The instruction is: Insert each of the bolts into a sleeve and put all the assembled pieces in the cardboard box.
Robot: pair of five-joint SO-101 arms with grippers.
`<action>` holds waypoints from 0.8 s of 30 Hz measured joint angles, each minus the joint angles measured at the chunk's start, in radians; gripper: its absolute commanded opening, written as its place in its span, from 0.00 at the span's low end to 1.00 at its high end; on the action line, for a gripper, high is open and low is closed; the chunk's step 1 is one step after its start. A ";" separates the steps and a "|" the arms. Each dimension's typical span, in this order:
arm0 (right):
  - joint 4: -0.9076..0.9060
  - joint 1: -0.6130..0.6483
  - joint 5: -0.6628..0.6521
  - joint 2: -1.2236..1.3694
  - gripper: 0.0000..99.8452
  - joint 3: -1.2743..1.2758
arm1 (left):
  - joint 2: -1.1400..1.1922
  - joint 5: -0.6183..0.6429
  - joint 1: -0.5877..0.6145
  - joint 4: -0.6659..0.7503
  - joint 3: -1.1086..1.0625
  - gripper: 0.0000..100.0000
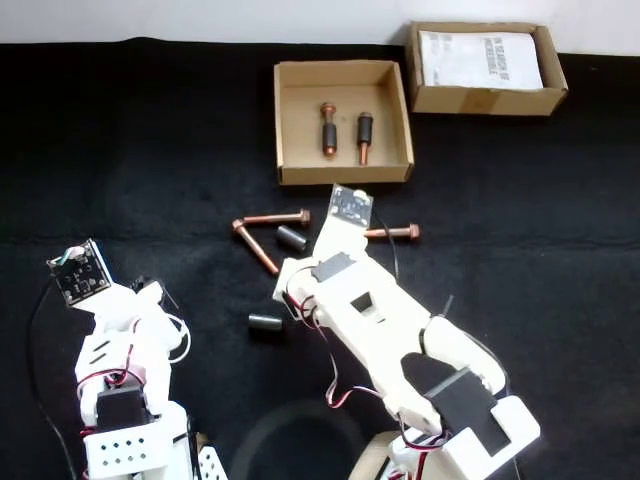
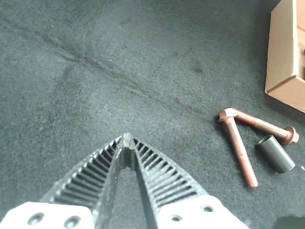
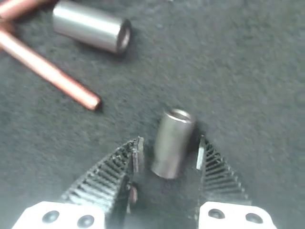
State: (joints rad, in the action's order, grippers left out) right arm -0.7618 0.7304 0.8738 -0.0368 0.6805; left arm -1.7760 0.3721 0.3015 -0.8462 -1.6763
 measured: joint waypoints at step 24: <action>-0.454 -0.275 -0.058 0.005 0.01 -0.623 | 0.000 0.000 0.000 0.000 0.000 0.01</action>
State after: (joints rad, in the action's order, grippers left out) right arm -1.2160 0.4557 0.8155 -0.0322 0.0575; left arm -1.7760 0.3721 0.3015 -0.8462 -1.6763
